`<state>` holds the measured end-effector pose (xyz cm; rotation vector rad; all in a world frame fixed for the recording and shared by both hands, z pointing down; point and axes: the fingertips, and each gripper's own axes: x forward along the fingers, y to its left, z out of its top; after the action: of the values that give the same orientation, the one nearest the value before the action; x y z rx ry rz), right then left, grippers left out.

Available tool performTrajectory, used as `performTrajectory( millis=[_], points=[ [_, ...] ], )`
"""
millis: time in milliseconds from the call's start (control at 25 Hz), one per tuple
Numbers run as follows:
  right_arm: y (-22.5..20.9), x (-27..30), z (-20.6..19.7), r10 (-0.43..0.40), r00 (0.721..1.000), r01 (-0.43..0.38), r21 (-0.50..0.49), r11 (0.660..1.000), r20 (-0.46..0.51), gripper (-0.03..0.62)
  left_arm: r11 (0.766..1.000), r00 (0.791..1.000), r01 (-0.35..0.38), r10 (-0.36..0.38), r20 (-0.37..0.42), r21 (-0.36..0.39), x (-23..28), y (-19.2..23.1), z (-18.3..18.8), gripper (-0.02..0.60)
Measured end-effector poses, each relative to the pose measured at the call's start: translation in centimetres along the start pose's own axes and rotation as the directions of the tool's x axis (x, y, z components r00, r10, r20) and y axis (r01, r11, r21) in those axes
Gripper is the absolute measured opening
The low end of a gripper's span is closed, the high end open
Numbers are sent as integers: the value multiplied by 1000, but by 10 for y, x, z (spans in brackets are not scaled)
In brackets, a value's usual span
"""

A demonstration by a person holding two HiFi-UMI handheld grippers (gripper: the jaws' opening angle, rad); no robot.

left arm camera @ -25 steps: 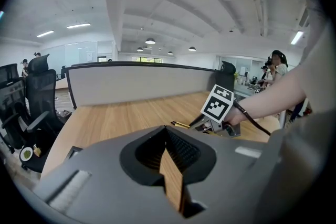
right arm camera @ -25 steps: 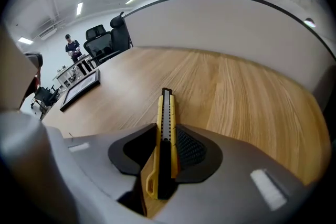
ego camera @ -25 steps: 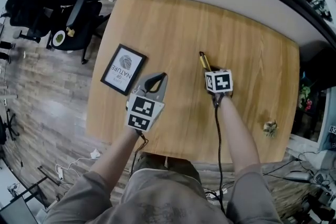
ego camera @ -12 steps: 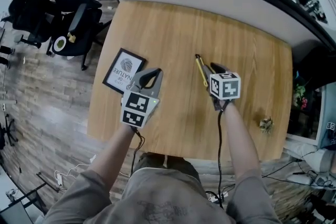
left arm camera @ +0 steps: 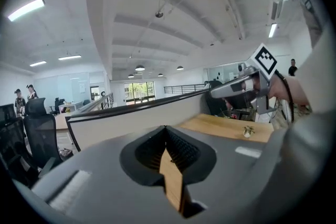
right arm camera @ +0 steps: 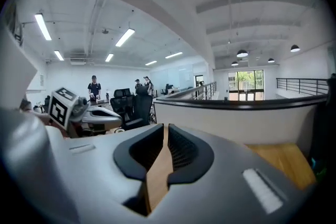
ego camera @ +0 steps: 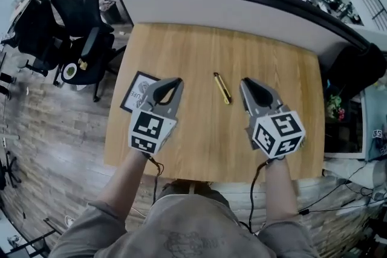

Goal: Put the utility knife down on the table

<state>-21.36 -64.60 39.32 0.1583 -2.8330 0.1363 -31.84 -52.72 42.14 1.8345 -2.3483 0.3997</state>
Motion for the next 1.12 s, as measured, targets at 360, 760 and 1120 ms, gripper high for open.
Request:
performTrajectory(
  millis=[360, 760, 1120],
  points=[
    [53, -106, 48, -39, 988, 55, -100, 993, 152, 13, 996, 994, 37, -45, 103, 77, -52, -39, 62, 2],
    [86, -165, 40, -26, 984, 40, -74, 997, 174, 11, 981, 986, 87, -110, 126, 174, -98, -83, 77, 2],
    [91, -181, 21, -67, 988, 85, -120, 989, 142, 11, 983, 990, 93, -109, 94, 156, -115, -94, 60, 2]
  ],
)
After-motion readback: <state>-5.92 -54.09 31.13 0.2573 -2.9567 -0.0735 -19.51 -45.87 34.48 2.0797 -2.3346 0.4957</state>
